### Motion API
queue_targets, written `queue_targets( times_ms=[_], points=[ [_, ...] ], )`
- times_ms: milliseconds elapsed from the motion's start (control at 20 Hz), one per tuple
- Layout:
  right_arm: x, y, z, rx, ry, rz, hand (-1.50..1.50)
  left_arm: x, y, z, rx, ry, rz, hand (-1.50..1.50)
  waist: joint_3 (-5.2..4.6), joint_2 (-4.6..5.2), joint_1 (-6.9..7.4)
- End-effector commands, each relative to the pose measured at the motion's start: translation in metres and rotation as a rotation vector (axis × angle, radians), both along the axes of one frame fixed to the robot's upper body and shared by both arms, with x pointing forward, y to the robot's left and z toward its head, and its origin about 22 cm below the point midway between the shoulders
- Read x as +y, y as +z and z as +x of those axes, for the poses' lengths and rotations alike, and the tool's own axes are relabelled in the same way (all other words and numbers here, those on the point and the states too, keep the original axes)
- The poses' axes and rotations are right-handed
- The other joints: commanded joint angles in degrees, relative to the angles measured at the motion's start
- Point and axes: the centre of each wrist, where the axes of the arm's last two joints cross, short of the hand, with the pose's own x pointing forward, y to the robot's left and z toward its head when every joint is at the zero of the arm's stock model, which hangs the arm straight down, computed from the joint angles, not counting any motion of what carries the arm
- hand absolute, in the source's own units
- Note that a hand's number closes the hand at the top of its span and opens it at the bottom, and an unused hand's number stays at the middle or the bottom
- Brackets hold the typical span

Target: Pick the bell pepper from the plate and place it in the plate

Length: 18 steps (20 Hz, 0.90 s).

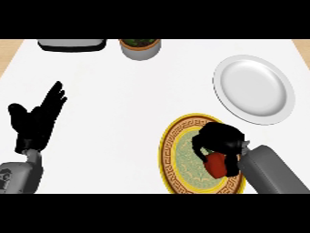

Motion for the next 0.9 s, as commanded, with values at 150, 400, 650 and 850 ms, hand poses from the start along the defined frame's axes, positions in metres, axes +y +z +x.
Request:
queue_targets(
  times_ms=[150,400,650,850],
  points=[
    [0.063,0.007,0.016,-0.066,-0.627,0.124,1.5,-0.001,-0.001,0.0,-0.002,0.001,0.015,0.0,0.48,0.42,-0.1],
    [0.071,0.043,0.017,-0.411,-0.863,0.314,1.5,0.0,-0.005,-0.002,0.012,-0.013,0.002,0.0,0.54,0.22,-0.04],
    [0.09,0.089,0.02,-0.718,-1.036,0.431,1.5,-0.004,-0.015,-0.006,0.022,0.002,0.003,0.0,0.43,0.05,-0.1],
    [0.075,0.101,0.028,-0.764,-1.187,0.453,1.5,-0.018,0.0,0.014,-0.007,0.007,0.013,0.0,0.5,0.39,-0.38]
  ],
)
